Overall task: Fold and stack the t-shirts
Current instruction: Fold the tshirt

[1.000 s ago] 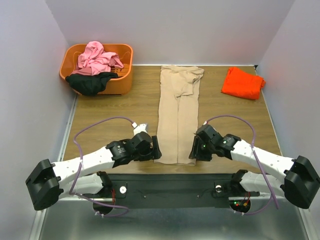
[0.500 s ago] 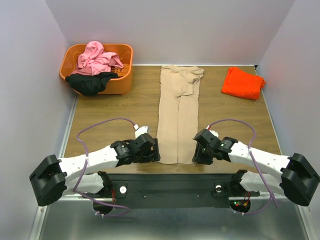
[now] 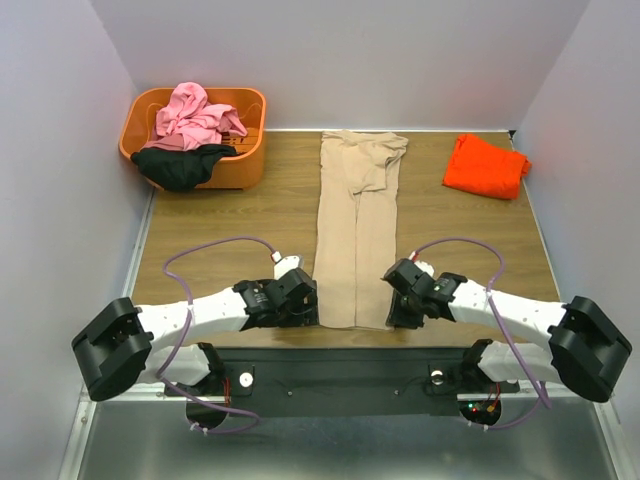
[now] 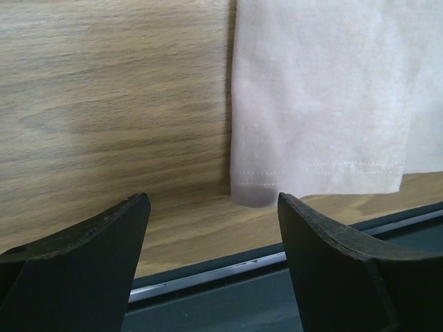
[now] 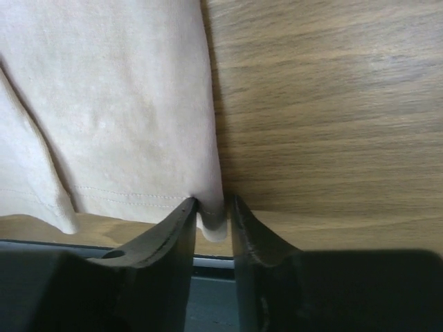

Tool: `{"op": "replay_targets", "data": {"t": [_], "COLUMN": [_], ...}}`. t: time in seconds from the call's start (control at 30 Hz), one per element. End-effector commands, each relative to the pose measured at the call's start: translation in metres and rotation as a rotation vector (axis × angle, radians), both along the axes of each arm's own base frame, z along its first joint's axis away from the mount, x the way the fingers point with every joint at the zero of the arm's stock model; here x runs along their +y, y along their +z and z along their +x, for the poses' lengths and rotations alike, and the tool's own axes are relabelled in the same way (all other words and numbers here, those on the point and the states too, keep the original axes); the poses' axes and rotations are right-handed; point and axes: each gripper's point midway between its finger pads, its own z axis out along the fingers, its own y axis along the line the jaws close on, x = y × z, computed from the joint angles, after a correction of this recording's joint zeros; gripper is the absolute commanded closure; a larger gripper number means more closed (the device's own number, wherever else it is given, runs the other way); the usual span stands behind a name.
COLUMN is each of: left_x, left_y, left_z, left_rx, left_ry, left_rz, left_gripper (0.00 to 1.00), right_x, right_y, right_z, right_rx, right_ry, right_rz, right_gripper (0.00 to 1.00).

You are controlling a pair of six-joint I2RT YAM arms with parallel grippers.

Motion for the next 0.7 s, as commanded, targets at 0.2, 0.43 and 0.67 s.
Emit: {"op": "replay_targets", "data": {"t": [0.2,0.43,0.67], "left_x": [-0.001,-0.007,-0.015], "left_y": [0.000,-0.002,-0.005], "left_z": [0.013,0.017,0.016], "left_rx": [-0.041,-0.050,-0.030], "left_ry": [0.001,-0.016,-0.044], "left_rz": [0.055,0.057,0.057], "left_gripper": [0.25,0.36,0.45], "right_x": [0.004,0.004,0.005], "right_y": [-0.011,-0.010,-0.008], "right_z": [0.001,0.002,0.003], "right_rx": [0.016,0.010,0.003], "right_ry": [0.027,0.025,0.024], "right_rz": [-0.030,-0.031,-0.027], "right_gripper": [0.90,0.90,0.90]}}
